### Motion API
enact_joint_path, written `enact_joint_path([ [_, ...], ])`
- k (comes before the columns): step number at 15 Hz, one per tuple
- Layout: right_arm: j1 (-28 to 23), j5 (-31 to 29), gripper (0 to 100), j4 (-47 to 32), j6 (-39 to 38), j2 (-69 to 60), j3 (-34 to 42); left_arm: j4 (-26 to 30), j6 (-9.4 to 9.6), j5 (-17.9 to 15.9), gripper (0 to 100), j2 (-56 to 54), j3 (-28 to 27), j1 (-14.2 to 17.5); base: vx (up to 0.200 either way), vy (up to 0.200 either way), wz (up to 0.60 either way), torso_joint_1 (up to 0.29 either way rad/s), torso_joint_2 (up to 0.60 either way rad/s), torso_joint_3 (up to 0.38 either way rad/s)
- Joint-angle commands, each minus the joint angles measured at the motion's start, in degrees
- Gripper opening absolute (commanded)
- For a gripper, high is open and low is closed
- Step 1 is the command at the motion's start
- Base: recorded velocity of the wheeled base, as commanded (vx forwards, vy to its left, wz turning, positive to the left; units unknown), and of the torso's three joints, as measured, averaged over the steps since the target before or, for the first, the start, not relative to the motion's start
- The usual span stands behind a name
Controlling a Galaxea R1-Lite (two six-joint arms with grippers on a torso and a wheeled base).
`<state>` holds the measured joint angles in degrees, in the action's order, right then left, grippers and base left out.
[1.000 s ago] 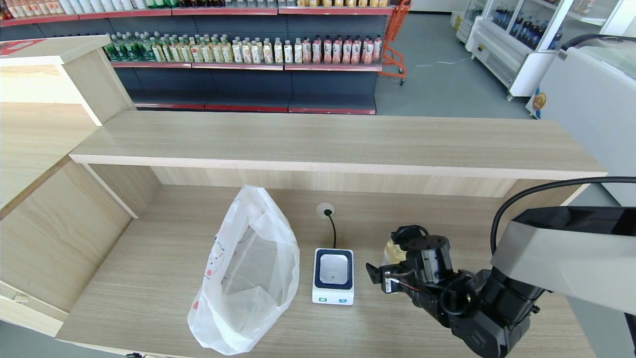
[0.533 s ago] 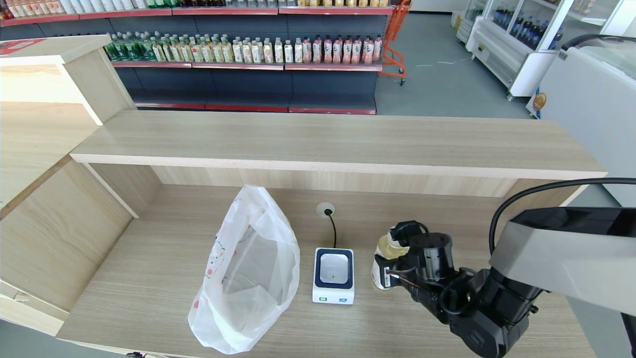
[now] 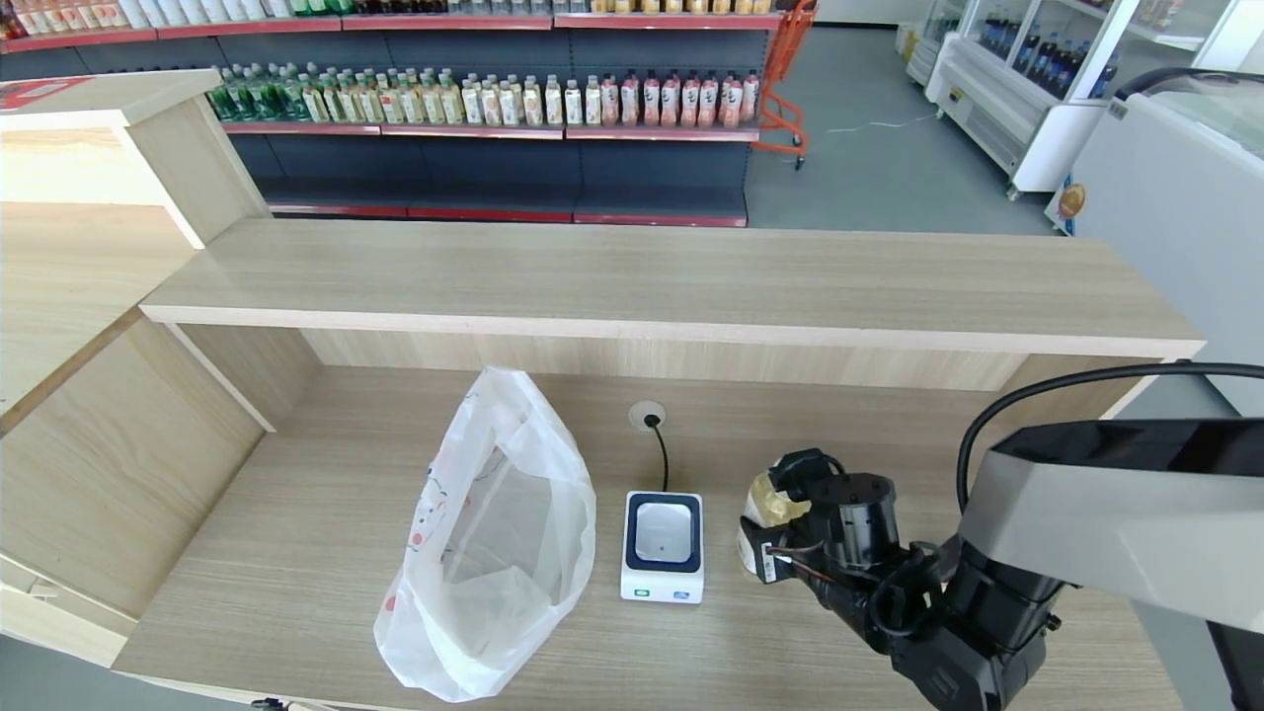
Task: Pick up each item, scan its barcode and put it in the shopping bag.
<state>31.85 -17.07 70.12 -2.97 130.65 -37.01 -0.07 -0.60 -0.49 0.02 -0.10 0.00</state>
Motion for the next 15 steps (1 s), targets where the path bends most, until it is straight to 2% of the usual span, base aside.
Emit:
enact_joint_path([
  [1,-1.2,1.1,0,-0.8,-2.0,-4.2,0.7,0.0,-0.02,0.0,100,0.0,0.0,0.0,0.000,0.000,0.00,0.000,0.00,0.000],
  [2,-2.7,4.0,0,-2.3,-4.3,-8.0,1.4,0.0,-0.02,0.0,100,0.0,0.0,0.0,0.000,0.000,0.00,0.000,0.00,0.000],
  [4,-8.2,14.9,0,-11.6,-5.6,-18.2,2.6,0.0,-0.02,0.0,100,0.0,0.0,0.0,0.000,0.000,0.00,0.000,0.00,0.000],
  [5,-11.9,25.4,0,-20.0,-7.2,-25.4,2.1,0.0,-0.02,0.0,100,0.0,0.0,0.0,0.000,0.000,0.00,0.000,0.00,0.000],
  [6,-13.7,32.2,0,-24.3,-8.4,-29.3,1.9,0.0,-0.02,0.0,100,0.0,0.0,0.0,0.000,0.000,0.00,0.000,0.00,0.000],
  [7,-16.3,44.0,0,-28.7,-9.7,-35.2,2.1,0.0,-0.02,0.0,100,0.0,0.0,0.0,0.000,0.000,0.00,0.000,0.00,0.000],
  [9,-18.6,60.0,0,-30.8,-9.9,-42.2,4.8,0.0,-0.02,0.0,100,0.0,0.0,0.0,0.000,0.000,0.00,0.000,0.00,0.000],
  [11,-17.5,66.1,0,-30.8,-9.8,-46.2,8.1,0.0,-0.02,0.0,100,0.0,0.0,0.0,0.000,0.000,0.00,0.000,0.00,0.000],
  [15,-11.0,68.9,0,-30.8,-9.7,-50.1,12.1,0.0,-0.02,0.0,100,0.0,0.0,0.0,0.000,0.000,0.00,0.000,0.00,0.000],
])
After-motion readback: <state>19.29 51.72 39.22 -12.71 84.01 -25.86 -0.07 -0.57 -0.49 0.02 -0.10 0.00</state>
